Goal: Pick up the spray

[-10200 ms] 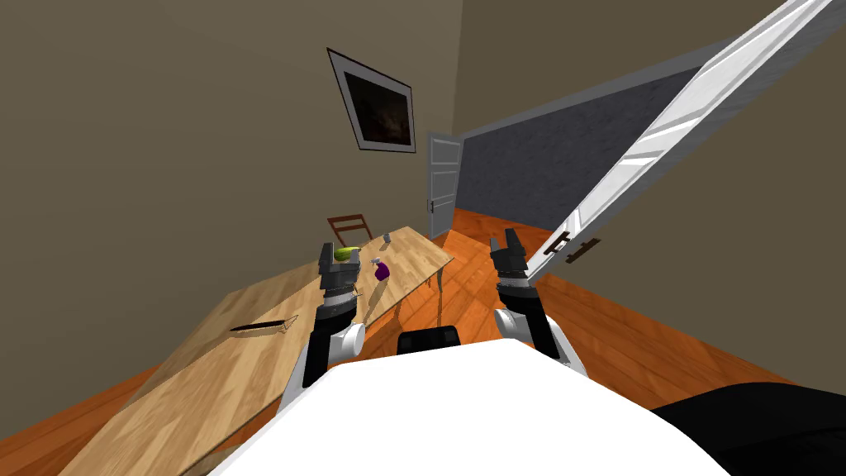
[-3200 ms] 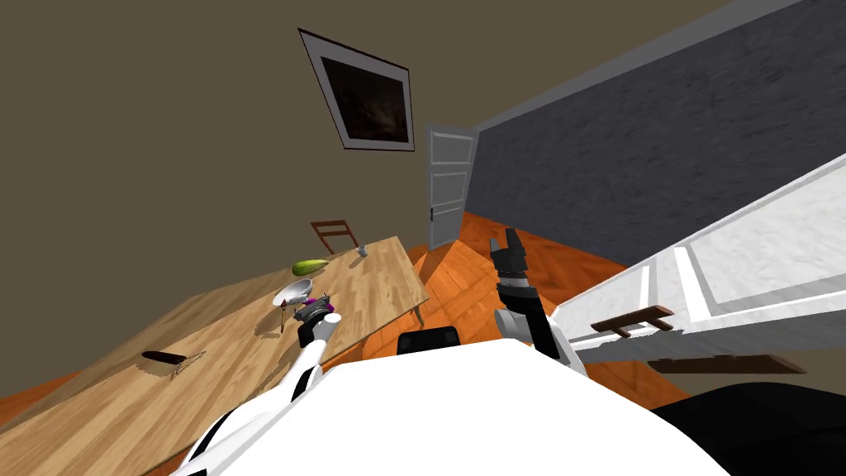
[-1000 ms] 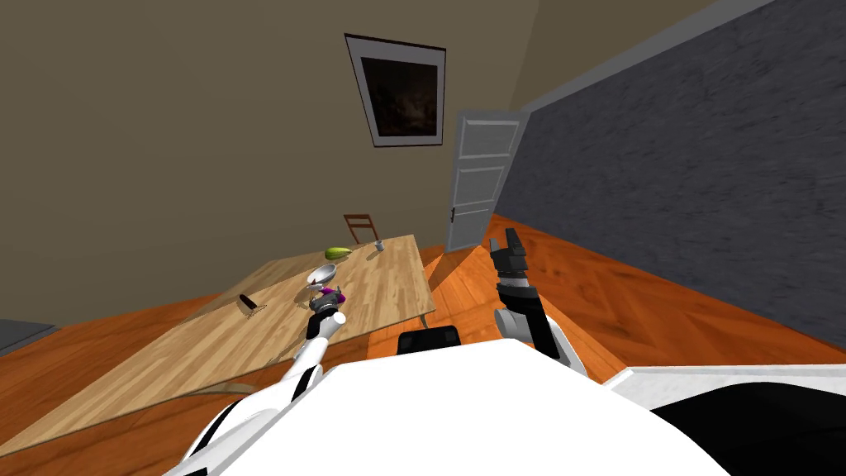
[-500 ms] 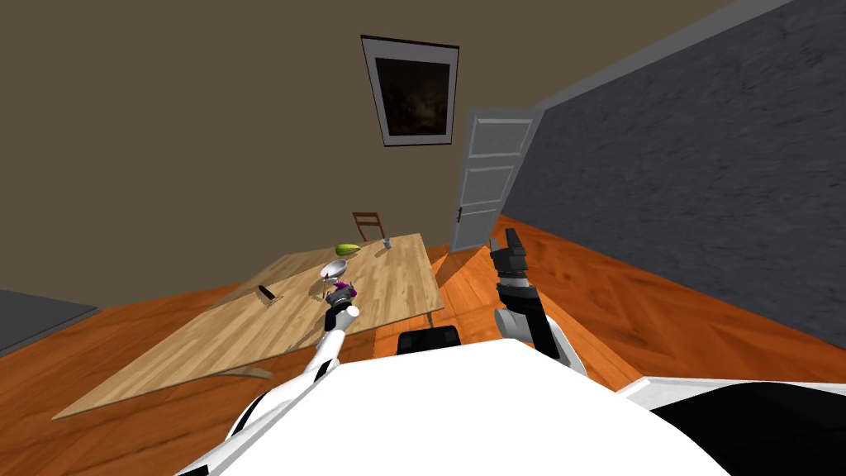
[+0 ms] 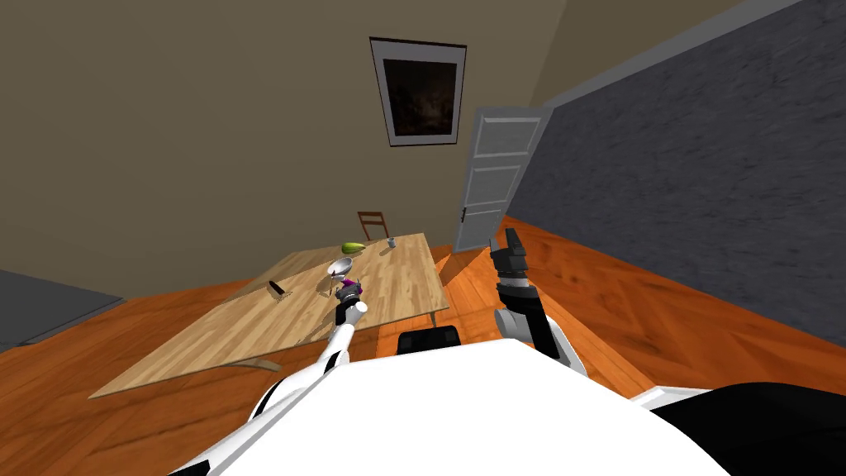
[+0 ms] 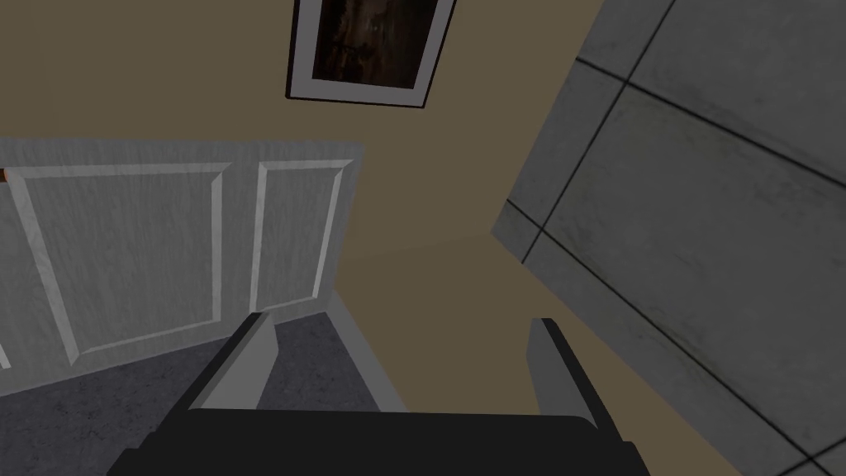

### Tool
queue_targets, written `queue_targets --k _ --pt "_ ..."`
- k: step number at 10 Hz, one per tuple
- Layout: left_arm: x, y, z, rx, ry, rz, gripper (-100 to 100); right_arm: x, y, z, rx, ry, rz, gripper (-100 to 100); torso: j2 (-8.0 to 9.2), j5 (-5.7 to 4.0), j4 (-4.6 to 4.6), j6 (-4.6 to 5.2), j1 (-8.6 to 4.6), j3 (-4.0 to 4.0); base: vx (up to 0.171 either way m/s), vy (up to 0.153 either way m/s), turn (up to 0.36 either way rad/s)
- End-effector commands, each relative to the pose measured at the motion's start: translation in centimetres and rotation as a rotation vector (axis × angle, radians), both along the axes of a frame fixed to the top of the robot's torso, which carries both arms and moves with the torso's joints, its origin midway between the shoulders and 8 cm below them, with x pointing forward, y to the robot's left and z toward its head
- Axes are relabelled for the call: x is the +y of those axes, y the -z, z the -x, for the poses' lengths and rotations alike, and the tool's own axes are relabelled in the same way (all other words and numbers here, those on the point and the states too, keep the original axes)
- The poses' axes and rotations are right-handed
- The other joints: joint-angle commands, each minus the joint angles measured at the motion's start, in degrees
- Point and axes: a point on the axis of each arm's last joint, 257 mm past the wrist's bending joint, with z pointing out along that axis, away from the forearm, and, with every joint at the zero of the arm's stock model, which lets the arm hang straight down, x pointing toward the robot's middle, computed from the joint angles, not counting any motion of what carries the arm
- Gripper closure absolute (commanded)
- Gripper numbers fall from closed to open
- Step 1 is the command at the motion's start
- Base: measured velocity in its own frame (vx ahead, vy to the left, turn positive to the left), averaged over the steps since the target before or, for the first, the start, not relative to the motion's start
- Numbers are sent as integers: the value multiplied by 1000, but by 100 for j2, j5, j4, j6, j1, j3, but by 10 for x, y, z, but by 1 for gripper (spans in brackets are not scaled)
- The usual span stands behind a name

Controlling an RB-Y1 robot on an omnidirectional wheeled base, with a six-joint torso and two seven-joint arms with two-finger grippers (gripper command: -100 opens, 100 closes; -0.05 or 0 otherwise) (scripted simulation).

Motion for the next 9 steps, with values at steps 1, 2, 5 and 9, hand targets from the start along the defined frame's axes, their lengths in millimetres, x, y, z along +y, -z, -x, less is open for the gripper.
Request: queue_targets --k 1,2,5,9 --pt "-30 0 -17 -1 21 -1 -100 0 0 0 0 0 0 0 0 0 0 0 0 0 -2 117 112" --pt "-43 -10 -29 -18 28 -7 -100 0 0 0 0 0 0 0 -2 3 0 0 12 -1 -2 191 188" --pt "-58 -3 -30 -1 40 -2 -100 0 0 0 0 0 0 0 5 1 0 0 -7 2 -10 55 15" --pt "-112 -11 -53 0 77 -9 -100 0 0 0 0 0 0 0 2 -2 0 1 -14 1 -3 57 79"
